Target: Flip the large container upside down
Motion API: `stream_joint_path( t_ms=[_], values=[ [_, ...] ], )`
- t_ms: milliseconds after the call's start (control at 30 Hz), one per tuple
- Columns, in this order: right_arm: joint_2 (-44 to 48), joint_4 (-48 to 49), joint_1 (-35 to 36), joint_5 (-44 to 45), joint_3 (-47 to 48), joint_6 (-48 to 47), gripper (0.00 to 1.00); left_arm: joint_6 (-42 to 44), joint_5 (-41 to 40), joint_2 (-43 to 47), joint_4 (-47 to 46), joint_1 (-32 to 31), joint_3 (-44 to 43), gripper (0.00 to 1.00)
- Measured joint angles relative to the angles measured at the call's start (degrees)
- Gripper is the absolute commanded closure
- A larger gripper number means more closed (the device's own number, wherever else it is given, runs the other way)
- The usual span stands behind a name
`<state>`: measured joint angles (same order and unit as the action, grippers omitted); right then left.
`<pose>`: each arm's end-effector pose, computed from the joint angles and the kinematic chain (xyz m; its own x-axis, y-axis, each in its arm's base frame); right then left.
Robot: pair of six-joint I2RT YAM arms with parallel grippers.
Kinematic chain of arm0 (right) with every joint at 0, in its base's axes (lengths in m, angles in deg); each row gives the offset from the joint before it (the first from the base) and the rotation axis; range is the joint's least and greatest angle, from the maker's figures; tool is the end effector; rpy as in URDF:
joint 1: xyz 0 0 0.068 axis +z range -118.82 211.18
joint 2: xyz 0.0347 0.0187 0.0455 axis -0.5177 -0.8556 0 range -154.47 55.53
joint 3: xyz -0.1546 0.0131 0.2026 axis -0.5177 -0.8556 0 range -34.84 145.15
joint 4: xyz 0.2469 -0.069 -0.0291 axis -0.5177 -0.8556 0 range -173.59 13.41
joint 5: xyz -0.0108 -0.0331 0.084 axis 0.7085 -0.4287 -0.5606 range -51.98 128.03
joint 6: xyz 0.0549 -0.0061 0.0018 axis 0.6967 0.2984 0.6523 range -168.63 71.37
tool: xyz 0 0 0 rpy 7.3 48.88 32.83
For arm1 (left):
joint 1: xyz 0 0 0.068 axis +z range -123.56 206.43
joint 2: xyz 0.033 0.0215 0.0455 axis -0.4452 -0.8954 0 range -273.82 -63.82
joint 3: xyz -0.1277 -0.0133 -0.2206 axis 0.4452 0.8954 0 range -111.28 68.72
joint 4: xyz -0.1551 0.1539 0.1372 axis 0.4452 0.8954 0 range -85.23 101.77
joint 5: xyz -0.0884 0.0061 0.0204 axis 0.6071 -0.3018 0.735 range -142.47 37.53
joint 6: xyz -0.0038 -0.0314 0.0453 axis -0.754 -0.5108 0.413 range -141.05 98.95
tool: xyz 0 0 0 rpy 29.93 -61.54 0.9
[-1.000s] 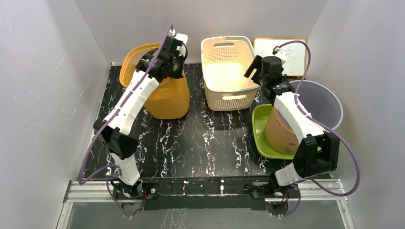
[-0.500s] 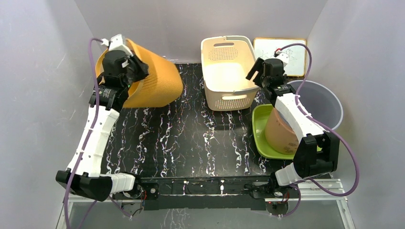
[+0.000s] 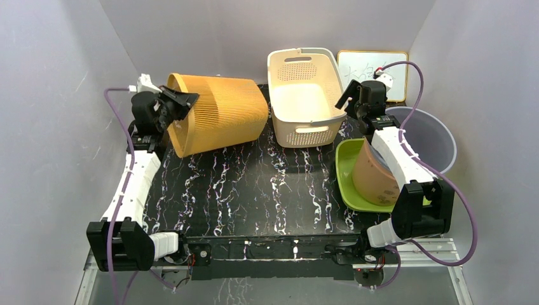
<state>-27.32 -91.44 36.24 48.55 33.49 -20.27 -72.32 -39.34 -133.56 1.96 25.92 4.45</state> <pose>0.3341 0.0228 0.3006 -0.3958 0.4337 -0.8095 0.2953 0.8947 0.3350 0.2912 -0.0111 0.3758 -0.2129 -0.7577 -0.6168 0.1114 0.6084 -0.7858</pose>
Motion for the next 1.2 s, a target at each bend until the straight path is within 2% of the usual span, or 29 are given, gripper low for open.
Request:
stream_joint_path(
  t_ms=[200,533,833,933,1200],
  values=[
    [0.0,0.09,-0.2,-0.44,-0.02,-0.42,0.26,-13.29,4.57,0.09,-17.53,6.69,14.56,1.0],
    [-0.59,0.2,-0.22,-1.07,-0.02,-0.98,0.27,-29.68,8.07,-3.17,-44.26,16.22,29.14,1.0],
    [-2.43,0.2,-0.26,-1.05,0.02,-1.22,0.27,-43.23,7.3,-20.57,-72.32,17.27,29.14,1.0],
    [-2.78,0.24,-0.26,-0.92,0.22,-1.33,0.27,-46.93,7.3,-24.9,-76.13,17.27,25.81,1.0],
    [-4.76,0.98,-0.31,-0.39,0.7,-1.42,0.27,-49.64,7.21,-28.81,-81.88,16.85,20.65,1.0]
  ],
)
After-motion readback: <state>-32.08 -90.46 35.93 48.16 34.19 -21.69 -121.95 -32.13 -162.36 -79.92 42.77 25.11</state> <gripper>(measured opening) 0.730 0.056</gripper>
